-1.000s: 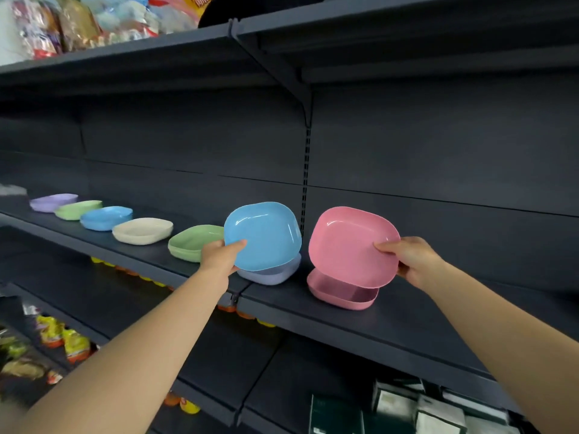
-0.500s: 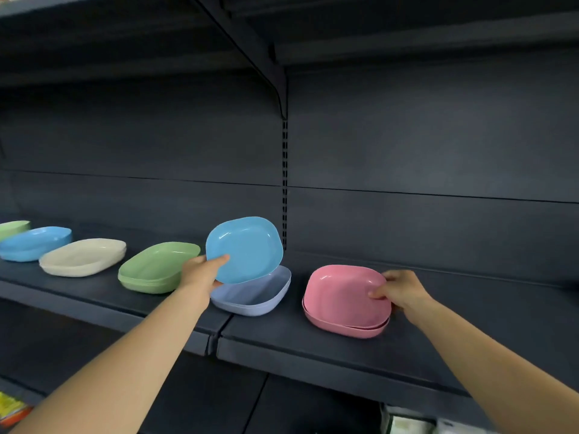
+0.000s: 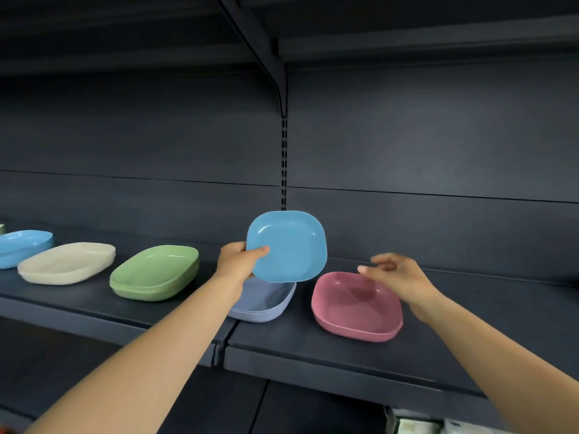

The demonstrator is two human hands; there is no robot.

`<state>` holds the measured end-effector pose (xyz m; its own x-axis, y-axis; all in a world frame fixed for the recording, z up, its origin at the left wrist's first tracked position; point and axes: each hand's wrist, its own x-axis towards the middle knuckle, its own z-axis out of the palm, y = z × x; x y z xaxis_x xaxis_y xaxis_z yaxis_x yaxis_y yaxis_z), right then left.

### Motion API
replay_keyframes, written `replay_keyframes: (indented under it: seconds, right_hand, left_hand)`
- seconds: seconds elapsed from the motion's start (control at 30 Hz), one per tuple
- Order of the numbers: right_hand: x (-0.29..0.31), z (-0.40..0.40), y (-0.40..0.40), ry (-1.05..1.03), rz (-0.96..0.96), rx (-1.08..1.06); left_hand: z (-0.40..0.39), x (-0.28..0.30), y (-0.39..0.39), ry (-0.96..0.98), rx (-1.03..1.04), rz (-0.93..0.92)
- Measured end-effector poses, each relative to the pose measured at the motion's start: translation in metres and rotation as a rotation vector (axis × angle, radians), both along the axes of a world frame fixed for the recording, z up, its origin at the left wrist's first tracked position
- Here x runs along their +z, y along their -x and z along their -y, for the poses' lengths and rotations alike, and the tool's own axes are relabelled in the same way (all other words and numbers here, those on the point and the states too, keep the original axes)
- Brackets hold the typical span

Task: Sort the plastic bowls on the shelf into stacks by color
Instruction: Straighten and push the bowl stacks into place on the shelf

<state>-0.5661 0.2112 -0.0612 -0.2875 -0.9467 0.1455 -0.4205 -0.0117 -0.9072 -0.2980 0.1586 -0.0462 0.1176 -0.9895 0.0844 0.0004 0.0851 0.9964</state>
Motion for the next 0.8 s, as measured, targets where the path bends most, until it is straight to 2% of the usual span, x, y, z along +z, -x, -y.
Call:
replay_keyframes:
  seconds: [0.23, 0.33, 0.47, 0.8]
  right_hand:
    - [0.026, 0.003, -0.084, 0.148, 0.225, 0.22]
    - [0.028, 0.01, -0.13, 0.189, 0.323, 0.188]
    - [0.029, 0.021, -0.19, 0.229, 0.423, 0.118]
    - [0.031, 0.042, -0.363, 0.226, 0.434, 0.102]
  left_hand:
    - [-0.01, 0.007, -0.016, 0.031, -0.069, 0.084]
    - [-0.012, 0.011, -0.036, 0.05, -0.086, 0.099]
    - [-0.013, 0.016, -0.08, 0.037, -0.11, 0.031]
    - [-0.007, 0.017, -0.242, 0.031, 0.007, -0.036]
